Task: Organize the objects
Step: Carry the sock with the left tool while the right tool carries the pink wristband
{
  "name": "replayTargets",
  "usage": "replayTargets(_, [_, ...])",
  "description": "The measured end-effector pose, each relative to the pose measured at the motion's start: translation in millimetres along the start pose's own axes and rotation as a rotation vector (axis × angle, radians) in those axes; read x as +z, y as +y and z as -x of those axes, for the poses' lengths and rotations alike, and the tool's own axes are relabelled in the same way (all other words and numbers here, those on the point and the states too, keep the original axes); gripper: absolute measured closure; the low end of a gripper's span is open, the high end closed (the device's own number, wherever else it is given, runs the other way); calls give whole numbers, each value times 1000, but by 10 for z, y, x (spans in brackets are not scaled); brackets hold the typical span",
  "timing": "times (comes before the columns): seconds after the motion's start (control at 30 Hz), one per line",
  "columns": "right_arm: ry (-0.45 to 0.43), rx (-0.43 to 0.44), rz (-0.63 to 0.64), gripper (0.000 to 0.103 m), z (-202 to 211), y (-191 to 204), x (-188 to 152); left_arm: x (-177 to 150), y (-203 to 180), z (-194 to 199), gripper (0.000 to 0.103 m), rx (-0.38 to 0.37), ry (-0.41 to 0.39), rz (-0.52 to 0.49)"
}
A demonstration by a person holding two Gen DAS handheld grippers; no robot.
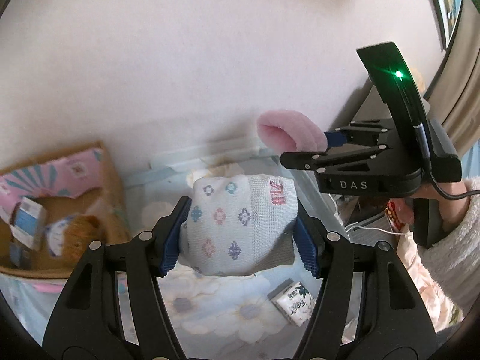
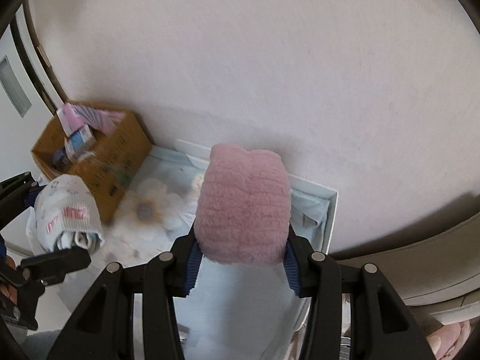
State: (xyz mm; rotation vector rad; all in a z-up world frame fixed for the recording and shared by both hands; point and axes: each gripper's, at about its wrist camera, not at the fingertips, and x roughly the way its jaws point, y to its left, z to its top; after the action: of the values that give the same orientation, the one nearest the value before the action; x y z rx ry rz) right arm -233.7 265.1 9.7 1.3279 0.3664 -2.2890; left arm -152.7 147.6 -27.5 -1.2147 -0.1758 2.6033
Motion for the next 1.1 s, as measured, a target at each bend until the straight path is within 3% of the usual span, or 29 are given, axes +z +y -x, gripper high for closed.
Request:
replayTargets(0.7, [-119,45,144,60,578,1216,695,177,1130,1252,41,88,-139,102])
replayTargets(1.1, [-132,90,245,60,429,1980,1126,48,2003,1494,41,155,-147,171])
